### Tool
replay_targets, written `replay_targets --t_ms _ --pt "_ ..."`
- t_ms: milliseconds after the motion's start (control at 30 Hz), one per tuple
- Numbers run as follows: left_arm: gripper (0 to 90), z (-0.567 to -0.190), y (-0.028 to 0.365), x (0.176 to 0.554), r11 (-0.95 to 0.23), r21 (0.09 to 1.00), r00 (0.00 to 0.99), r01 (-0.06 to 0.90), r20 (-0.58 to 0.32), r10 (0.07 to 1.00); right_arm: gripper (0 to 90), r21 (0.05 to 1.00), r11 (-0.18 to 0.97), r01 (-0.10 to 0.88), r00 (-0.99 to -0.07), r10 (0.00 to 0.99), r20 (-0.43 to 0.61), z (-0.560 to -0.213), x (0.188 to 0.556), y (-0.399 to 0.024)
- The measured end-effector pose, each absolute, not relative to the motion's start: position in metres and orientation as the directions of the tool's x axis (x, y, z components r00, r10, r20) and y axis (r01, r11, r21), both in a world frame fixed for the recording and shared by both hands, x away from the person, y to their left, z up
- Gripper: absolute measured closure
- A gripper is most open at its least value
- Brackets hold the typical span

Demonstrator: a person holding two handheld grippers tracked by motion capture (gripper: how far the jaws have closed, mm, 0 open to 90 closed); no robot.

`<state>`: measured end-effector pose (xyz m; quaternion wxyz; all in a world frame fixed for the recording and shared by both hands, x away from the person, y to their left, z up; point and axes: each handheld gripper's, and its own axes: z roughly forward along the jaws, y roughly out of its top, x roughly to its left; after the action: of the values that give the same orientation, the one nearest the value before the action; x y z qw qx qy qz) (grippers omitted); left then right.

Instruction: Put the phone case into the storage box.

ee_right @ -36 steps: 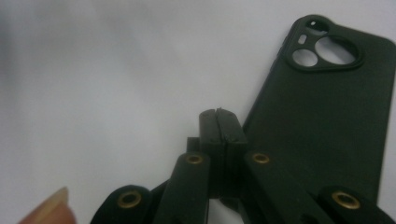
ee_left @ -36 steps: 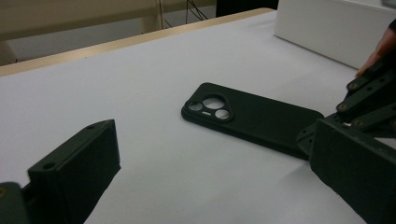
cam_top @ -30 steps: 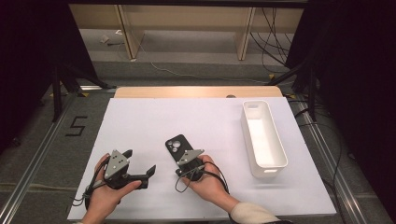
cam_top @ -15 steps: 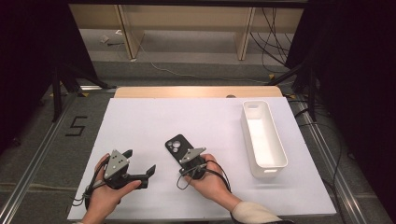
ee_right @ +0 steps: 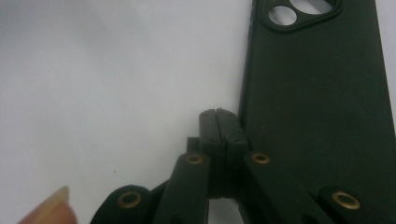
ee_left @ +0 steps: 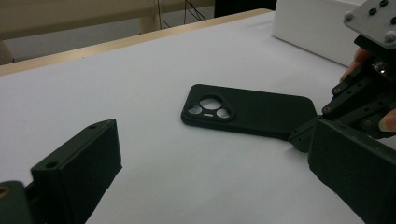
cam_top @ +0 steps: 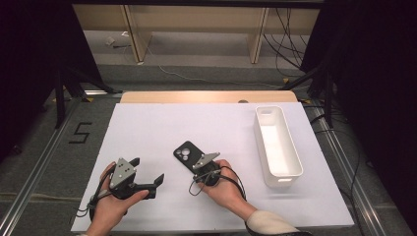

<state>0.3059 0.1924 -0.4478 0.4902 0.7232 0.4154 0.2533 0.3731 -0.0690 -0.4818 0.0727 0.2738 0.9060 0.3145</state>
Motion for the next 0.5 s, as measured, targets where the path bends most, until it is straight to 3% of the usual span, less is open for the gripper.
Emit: replay_targets --t_ms 267,367,500 --pt "2.2 -0.448 0.192 0.306 -0.174 0.919 0.526 0.354 -0.042 0.849 87.4 0.647 0.634 0.422 -0.843 0.537 0.023 -0.464 0.381 -0.070" --pt "2.2 -0.448 0.193 0.306 -0.173 0.919 0.526 0.353 -0.042 0.849 78.2 0.647 0.633 0.425 -0.832 0.555 0.003 -0.454 0.393 -0.069" --pt "2.2 -0.448 0.193 0.306 -0.173 0.919 0.526 0.355 -0.043 0.849 53.8 0.613 0.672 0.415 -0.838 0.545 -0.030 -0.449 0.406 -0.066"
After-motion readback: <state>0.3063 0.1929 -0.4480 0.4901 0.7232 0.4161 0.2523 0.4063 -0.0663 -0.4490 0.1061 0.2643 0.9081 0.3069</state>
